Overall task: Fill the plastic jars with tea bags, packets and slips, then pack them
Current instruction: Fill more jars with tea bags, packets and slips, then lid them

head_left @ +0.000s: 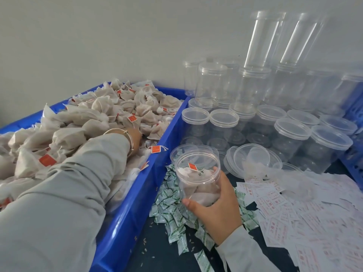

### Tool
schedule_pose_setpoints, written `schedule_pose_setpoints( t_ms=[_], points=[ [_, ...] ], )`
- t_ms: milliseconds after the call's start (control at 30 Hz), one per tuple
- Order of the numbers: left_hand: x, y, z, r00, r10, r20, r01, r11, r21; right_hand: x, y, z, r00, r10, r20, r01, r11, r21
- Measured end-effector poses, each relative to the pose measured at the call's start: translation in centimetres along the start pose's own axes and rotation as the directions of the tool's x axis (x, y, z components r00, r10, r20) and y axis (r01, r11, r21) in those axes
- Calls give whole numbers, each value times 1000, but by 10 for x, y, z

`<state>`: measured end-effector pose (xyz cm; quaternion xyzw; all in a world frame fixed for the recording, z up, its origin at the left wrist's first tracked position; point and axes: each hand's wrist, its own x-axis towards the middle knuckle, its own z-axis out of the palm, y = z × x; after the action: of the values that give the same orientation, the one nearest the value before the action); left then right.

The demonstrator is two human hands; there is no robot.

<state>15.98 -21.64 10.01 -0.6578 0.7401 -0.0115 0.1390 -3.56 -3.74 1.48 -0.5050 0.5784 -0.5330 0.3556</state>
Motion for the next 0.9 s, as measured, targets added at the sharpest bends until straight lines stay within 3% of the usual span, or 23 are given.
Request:
schedule_pose_setpoints(
  t_ms=[100,367,433,500,567,667,767,900],
  points=[
    [3,6,0,998,-43,47,41,998,49,1,0,-1,1000,9,12,-9,1000,10],
    [3,6,-10,988,-148,-44,145,988,-55,1,0,-1,1000,2,21,-2,1000,5],
    [2,3,-14,982,-140,-129,118,980,-161,2,1,-1,1000,0,23,0,1000,4],
    [1,0,-18,955,-183,-233,85,923,-375,2,0,-1,1000,4,25,-4,1000,5],
    [-3,-1,-21,943,-237,-236,42,784,-620,2,0,-1,1000,11,29,-12,1000,9],
    [-10,4,-26,948,-276,-157,-22,436,-900,1,1,-2,1000,18,24,-18,1000,3],
    [-17,8,-36,952,-261,-161,-112,193,-975,1,1,-2,1000,24,21,-24,1000,11],
    [-38,14,-54,968,-160,-195,-237,-318,-918,1,0,-2,1000,23,20,-23,1000,4]
  ],
)
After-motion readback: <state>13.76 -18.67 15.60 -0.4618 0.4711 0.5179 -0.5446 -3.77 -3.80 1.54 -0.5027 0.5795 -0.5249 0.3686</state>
